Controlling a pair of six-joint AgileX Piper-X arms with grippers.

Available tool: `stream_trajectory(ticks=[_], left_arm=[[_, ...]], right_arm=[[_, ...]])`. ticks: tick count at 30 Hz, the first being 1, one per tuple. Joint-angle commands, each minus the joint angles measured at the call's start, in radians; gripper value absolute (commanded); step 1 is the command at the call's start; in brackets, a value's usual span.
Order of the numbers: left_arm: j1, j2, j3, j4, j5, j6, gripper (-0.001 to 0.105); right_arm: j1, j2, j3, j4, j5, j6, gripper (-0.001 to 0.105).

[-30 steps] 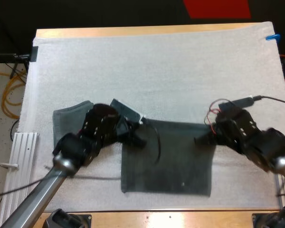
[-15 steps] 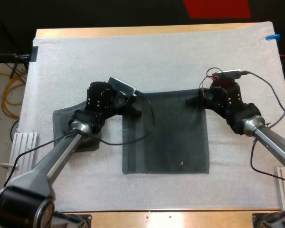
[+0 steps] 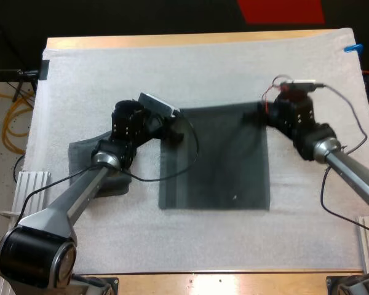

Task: Pick towel from pile fold and stack

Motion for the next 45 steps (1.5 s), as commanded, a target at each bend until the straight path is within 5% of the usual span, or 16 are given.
stream_trajectory(ticks=[1, 3, 6, 12, 25, 32, 38, 45], left_arm=[[0.004, -0.006, -0.019, -0.02, -0.022, -0.001, 0.038], [0.004, -0.012, -0.065, -0.013, -0.022, -0.009, 0.057], [0.004, -0.046, -0.143, 0.042, -0.022, -0.014, 0.065], [0.004, -0.179, -0.237, 0.181, -0.024, -0.014, 0.065], [0.004, -0.577, -0.223, 0.615, -0.024, -0.014, 0.065], [0.004, -0.738, -0.134, 0.844, -0.024, -0.026, 0.065], [0.004, -0.834, 0.031, 0.857, 0.006, -0.099, 0.065], [0.004, -0.852, 0.175, 0.852, 0.025, -0.135, 0.065]], right_arm=[[-0.015, -0.006, -0.03, -0.006, 0.016, 0.002, 0.032], [-0.025, -0.006, -0.079, 0.005, 0.017, 0.001, 0.05], [-0.031, -0.021, -0.163, 0.082, 0.025, -0.003, 0.063], [-0.031, -0.106, -0.286, 0.257, 0.025, -0.011, 0.064], [0.017, -0.482, -0.269, 0.737, 0.025, -0.001, 0.064], [0.075, -0.683, -0.059, 0.878, 0.021, 0.117, 0.064], [0.077, -0.774, 0.178, 0.877, -0.058, 0.256, 0.064], [0.077, -0.753, 0.452, 0.703, -0.229, 0.414, 0.064]])
